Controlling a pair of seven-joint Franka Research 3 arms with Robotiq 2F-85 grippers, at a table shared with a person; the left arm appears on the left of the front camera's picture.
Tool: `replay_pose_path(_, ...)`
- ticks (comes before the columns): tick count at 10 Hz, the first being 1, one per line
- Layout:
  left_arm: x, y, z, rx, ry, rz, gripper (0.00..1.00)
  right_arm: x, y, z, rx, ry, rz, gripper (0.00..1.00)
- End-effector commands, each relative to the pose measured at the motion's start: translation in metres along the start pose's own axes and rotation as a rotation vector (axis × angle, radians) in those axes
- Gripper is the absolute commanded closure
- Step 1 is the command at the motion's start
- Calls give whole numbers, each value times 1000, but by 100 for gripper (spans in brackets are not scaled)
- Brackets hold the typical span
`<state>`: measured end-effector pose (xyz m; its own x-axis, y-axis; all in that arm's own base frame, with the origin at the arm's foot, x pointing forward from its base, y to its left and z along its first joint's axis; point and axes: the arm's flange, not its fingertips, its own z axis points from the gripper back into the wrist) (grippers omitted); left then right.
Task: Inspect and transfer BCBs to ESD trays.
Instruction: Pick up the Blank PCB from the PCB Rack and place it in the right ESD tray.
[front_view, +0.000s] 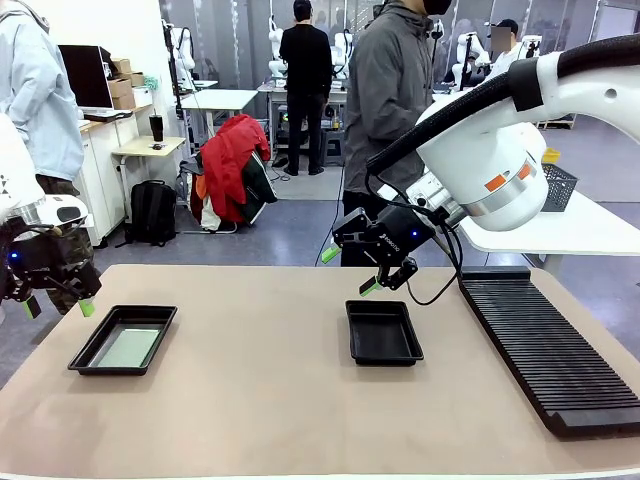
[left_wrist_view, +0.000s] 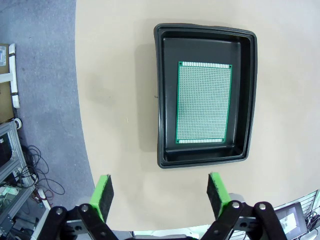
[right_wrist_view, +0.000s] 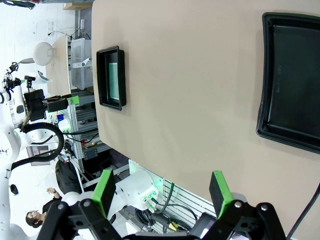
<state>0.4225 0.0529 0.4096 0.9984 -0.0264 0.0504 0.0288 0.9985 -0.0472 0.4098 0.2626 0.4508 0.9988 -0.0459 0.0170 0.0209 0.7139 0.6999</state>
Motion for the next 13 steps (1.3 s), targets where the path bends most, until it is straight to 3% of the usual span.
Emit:
replay_pose_path(1,1,2,-3,-5,-8,0,0,0,0,0,-4,1,2,0)
replay_pose_path(13,1,2,-3,-5,-8,0,0,0,0,0,-4,1,2,0)
